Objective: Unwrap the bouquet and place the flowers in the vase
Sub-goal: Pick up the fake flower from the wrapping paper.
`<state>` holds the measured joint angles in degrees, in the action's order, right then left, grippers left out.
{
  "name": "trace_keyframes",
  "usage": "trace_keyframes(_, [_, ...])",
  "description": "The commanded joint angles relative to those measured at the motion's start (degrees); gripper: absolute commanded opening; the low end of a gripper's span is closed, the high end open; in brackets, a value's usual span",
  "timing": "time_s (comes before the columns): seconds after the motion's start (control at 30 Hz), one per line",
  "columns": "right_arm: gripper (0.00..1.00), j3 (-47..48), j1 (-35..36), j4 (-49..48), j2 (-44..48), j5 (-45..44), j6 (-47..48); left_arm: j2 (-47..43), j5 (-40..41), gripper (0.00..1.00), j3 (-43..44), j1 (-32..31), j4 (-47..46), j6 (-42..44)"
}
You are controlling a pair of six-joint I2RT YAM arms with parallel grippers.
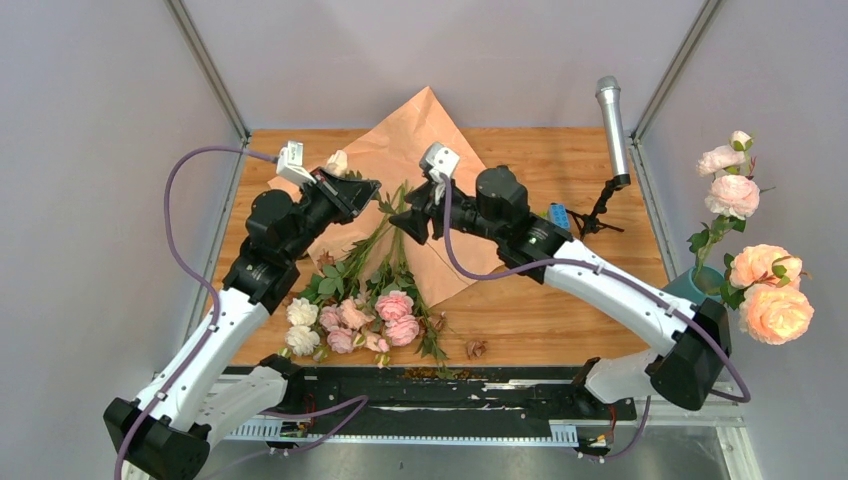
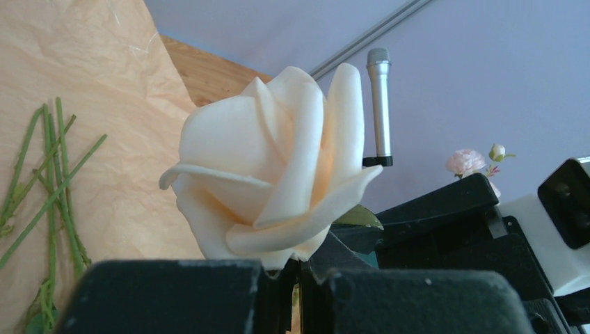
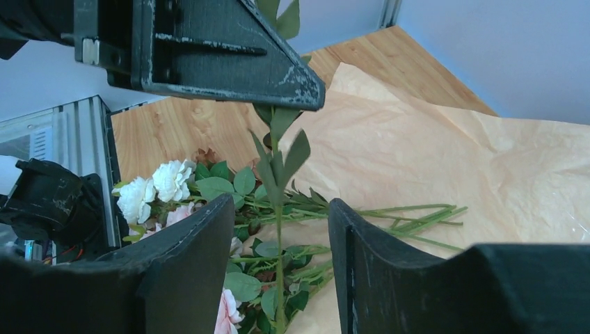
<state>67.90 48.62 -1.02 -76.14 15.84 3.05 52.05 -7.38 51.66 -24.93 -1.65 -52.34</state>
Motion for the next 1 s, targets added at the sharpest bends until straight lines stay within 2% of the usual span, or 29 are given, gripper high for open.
trace_keyframes(0.0, [0.53,6.6,0.1,6.9,-4.3,4.2,-0.5,-1.0,0.1,0.00,-0.1,0.3,-3.8,0.0])
trace_keyframes(0.17, [0.50,9.9,0.1,9.2,-7.1,5.5,0.2,-0.9,-0.4,0.00,-0.1,0.3,-4.3,-0.1])
trace_keyframes(0.27, [0.44,11.8,0.2,11.2,-8.8,5.2,1.1,-0.5,-1.0,0.00,0.1,0.4,-4.7,-0.3])
trace_keyframes(0.33, [0.30,12.7,0.2,12.0,-9.2,4.9,1.5,0.0,-1.9,0.00,0.5,0.3,-4.8,-0.3])
trace_keyframes(0.4, [0.08,13.1,0.2,12.4,-8.7,3.8,2.0,0.5,-2.9,0.00,0.9,0.3,-4.3,0.3])
trace_keyframes(0.43, [0.01,13.1,0.2,12.7,-8.2,2.1,2.2,0.9,-3.4,0.01,1.4,0.3,-3.7,1.2])
trace_keyframes(0.47, [0.00,13.2,0.2,13.2,-7.6,-0.2,2.6,1.2,-4.0,0.13,2.1,0.4,-2.3,2.5])
trace_keyframes(0.57, [0.00,14.1,0.1,16.0,-6.0,-11.2,5.6,2.3,-6.0,0.70,5.4,0.8,4.6,8.9])
trace_keyframes(0.6, [0.00,14.8,0.0,17.4,-5.7,-16.5,7.0,2.7,-6.7,0.84,6.8,1.1,7.3,11.9])
trace_keyframes(0.63, [0.00,15.9,-0.1,19.5,-5.7,-23.2,8.7,3.0,-7.2,0.93,8.2,1.3,10.1,16.2])
trace_keyframes(0.7, [0.00,19.2,-0.9,22.9,-6.2,-32.5,12.7,3.4,-7.9,1.00,11.0,1.5,16.5,22.8])
trace_keyframes(0.83, [0.00,27.8,-3.3,26.0,-7.6,-48.1,21.2,2.5,-5.2,1.00,13.2,2.9,24.1,33.2])
trace_keyframes(0.9, [0.00,31.2,-5.5,26.3,-8.0,-53.0,24.4,1.8,-4.5,1.00,13.3,4.8,25.5,36.3])
trace_keyframes(0.97, [0.00,34.0,-8.6,26.5,-7.6,-53.8,25.7,1.6,-4.4,1.00,13.2,6.8,26.2,38.3])
